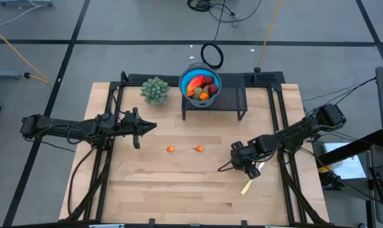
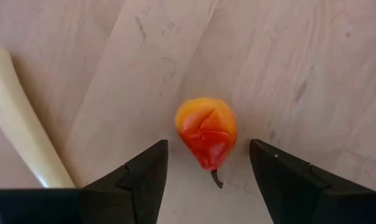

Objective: Pick & Place Fruit
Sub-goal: Put the orange peach into the blue strainer bowl on the shelf

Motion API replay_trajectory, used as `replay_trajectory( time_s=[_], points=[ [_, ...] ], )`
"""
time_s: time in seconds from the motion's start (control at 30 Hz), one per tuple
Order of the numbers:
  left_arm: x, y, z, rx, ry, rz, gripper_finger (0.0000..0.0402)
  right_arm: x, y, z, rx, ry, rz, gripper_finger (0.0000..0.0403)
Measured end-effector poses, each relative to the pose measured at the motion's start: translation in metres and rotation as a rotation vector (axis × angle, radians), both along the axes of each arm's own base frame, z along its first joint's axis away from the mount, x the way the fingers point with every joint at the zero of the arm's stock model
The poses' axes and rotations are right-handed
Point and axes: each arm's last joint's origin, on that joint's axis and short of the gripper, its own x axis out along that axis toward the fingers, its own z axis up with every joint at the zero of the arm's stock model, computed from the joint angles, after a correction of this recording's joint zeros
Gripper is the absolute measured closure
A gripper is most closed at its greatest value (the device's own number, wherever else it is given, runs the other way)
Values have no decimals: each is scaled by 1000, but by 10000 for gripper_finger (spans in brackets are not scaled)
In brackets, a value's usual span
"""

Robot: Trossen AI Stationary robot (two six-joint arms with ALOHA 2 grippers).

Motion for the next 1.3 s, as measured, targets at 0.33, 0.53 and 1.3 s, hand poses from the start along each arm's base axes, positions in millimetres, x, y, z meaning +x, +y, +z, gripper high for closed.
replay_trajectory(
  time_s=[0.33, 0.53, 1.3],
  points=[
    [0, 0, 0, -7, -3, 1, 397, 0, -1, -3, 0, -35, -9, 252],
    [0, 0, 3, -3, -28, 1, 381, 2, 1, -3, 27, -58, -1, 293],
    [0, 0, 2, -6, -25, 0, 385, 14, -11, 29, 122, -312, -121, 328]
  ],
)
